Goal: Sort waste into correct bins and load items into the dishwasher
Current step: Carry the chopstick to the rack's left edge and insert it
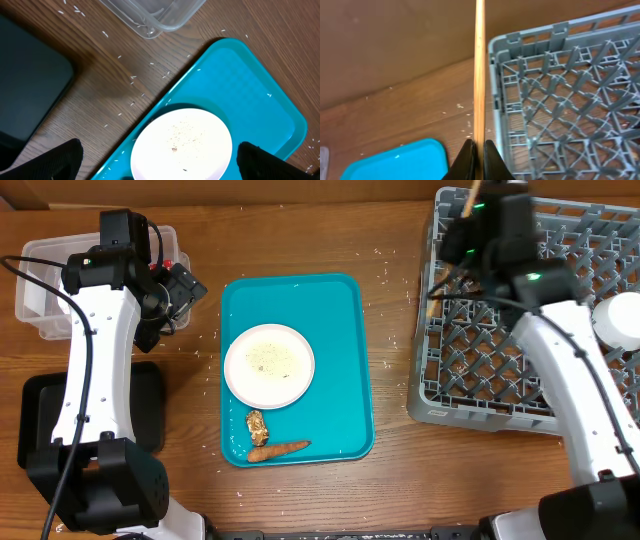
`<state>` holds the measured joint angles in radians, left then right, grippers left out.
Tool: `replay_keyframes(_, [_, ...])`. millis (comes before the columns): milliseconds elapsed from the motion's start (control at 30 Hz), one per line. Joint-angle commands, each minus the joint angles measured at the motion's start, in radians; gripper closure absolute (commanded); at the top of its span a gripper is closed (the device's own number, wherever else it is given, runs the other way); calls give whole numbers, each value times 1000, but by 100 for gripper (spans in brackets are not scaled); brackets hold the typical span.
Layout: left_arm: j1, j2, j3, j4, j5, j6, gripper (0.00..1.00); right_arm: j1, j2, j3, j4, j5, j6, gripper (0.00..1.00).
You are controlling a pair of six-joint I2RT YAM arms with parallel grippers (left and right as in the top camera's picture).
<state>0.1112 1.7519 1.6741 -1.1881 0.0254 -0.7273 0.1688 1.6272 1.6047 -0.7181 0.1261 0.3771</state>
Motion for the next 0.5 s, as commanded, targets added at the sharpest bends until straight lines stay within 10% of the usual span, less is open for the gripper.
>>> replay_keyframes(0, [-7,-18,-4,0,-7,-6,0,-41,60,-3,12,-102,-136,96])
replay_keyframes(267, [-8,-18,-4,-1,-7,-6,0,-90,215,-3,65,-89,-229,92])
replay_keyframes(467, [-8,-18,-4,0,-7,-6,0,-97,248,-2,77,-79,-228,47])
